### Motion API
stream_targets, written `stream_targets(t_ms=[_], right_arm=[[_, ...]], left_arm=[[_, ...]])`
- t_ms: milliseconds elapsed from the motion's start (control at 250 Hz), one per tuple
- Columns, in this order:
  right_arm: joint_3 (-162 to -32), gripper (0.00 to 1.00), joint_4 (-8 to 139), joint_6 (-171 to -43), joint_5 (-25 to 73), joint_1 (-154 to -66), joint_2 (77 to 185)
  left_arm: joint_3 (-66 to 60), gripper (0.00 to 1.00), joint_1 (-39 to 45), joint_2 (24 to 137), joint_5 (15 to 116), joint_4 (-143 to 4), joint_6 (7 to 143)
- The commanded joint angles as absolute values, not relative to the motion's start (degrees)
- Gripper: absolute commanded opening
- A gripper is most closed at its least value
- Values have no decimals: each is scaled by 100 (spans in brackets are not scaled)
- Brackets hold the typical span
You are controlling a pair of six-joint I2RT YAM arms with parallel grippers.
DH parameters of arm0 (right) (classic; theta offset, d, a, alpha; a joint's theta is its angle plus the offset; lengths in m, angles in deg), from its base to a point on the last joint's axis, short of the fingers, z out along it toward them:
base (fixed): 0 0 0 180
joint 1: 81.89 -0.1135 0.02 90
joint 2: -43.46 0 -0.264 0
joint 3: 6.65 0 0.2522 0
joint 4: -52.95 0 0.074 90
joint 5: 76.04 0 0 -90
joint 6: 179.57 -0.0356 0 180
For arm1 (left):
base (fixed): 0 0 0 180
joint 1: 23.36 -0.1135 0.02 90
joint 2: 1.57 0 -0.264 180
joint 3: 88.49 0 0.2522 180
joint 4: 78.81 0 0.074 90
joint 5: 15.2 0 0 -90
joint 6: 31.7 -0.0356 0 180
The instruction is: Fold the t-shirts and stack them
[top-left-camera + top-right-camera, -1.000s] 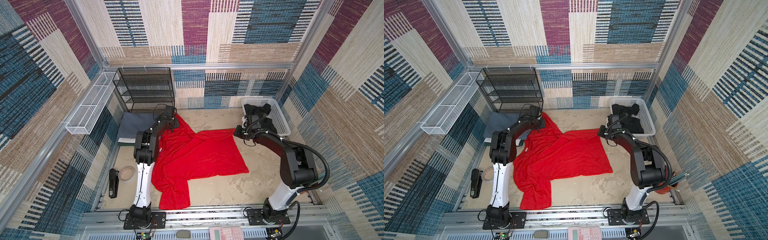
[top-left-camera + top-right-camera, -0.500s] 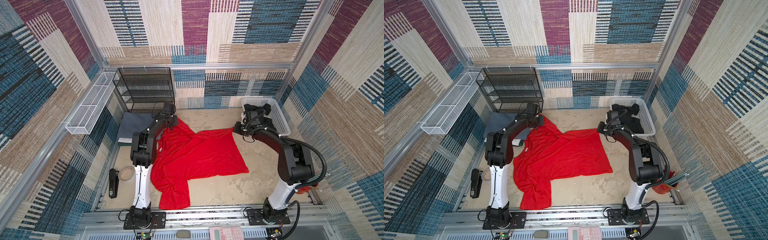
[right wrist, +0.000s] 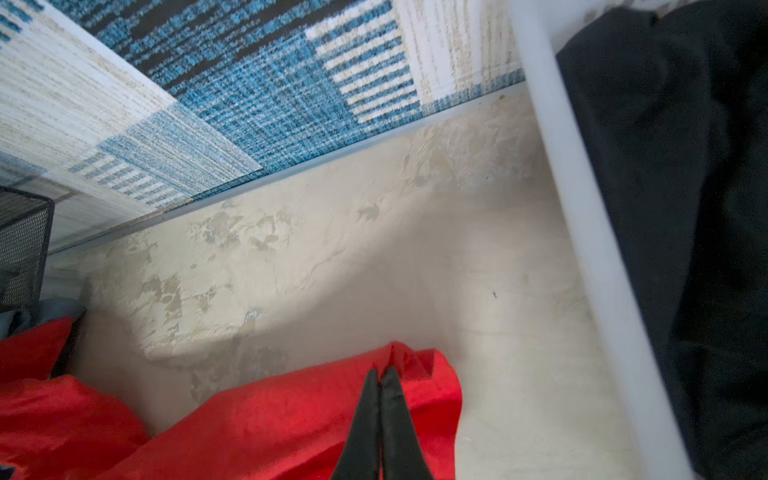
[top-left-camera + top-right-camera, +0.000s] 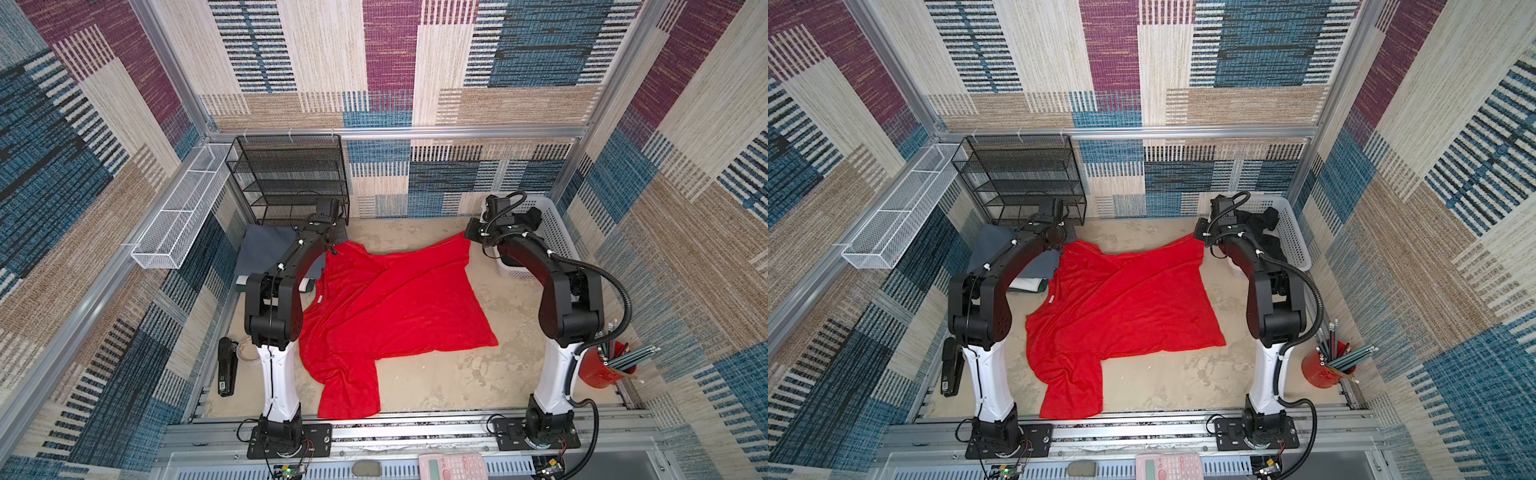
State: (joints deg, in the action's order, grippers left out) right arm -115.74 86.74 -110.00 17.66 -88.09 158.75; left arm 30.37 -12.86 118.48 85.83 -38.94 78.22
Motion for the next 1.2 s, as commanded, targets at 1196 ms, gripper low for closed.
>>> stream_targets(t_ms=[1196], right_arm=[[-12159,0,9092,-10571,1281,-8505,16165]], left_arm=[[2771,0,-827,11604,8008,-3212,8205]])
